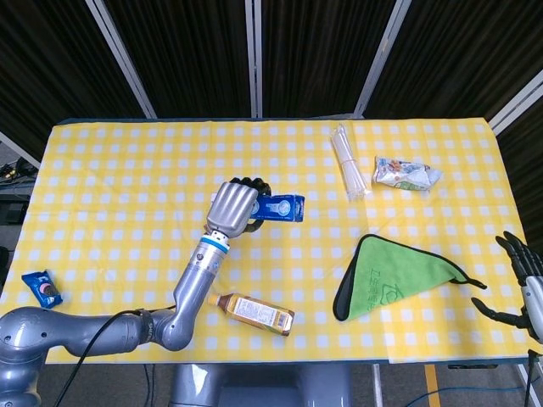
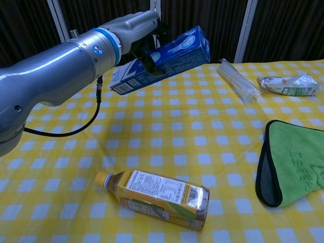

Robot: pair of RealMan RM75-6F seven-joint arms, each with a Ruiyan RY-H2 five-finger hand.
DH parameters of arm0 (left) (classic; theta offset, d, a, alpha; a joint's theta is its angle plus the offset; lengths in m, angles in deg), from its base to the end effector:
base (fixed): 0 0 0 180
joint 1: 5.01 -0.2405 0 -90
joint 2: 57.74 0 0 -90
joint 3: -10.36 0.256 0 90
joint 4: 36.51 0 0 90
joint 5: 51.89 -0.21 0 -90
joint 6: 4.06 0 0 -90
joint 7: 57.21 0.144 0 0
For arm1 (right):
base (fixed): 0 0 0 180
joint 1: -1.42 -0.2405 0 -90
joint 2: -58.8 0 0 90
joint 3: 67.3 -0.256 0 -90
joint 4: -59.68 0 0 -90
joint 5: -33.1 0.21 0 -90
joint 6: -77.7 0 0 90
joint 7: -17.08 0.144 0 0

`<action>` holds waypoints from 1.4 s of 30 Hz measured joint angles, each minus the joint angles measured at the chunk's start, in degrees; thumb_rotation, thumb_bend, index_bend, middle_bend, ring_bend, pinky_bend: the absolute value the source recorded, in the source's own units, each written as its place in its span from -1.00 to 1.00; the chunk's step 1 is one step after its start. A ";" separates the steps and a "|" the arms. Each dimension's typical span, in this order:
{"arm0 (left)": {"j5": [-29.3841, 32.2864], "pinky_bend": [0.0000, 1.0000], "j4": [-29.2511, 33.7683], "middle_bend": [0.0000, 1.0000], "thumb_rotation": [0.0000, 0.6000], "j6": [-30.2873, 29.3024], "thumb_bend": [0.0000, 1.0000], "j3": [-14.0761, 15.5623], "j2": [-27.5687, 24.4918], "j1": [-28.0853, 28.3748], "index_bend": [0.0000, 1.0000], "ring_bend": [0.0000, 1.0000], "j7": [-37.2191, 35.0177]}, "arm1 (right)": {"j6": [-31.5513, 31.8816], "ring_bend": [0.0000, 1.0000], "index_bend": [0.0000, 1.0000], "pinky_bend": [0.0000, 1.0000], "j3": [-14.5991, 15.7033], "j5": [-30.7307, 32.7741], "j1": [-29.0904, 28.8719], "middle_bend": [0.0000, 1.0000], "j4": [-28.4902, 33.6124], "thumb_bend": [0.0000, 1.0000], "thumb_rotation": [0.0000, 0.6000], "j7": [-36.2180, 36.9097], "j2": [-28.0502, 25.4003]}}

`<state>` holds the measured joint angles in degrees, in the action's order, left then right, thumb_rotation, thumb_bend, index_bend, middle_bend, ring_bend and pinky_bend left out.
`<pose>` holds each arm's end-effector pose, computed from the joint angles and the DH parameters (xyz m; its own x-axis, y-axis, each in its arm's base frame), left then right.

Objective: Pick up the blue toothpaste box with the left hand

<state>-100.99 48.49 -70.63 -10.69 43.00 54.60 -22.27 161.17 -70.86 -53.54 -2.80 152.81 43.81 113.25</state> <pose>-0.0017 0.3708 -0.0296 0.3300 0.0652 0.9417 0.8739 -0.3983 -0.2786 -0.3189 -0.1806 0.2103 0.0947 -0.0145 0.9954 -0.9955 -0.0008 0.0947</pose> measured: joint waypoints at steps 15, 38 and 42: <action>-6.98 -0.19 -1.33 -0.32 1.00 -3.55 -0.22 -2.60 2.95 -1.28 -0.04 -0.30 -9.53 | -0.09 -1.00 -1.00 -1.00 -0.03 -0.02 0.01 -1.00 0.08 -0.84 1.00 -0.06 -0.03; -10.06 -0.19 10.09 -0.32 1.00 -5.84 -0.22 -7.56 -4.02 -1.68 -0.04 -0.30 -8.36 | -0.18 -1.00 -1.00 -1.00 0.21 -0.50 -0.05 -1.00 0.58 -0.84 1.00 -1.04 0.12; -9.56 -0.19 12.00 -0.32 1.00 -6.05 -0.22 -7.72 -5.89 -2.20 -0.04 -0.30 -7.54 | -0.13 -1.00 -1.00 -1.00 0.30 -0.67 -0.02 -1.00 0.73 -0.84 1.00 -1.25 0.11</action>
<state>-110.55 60.49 -76.68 -18.41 37.11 52.40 -29.81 161.05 -70.56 -54.21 -2.82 153.55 42.57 113.37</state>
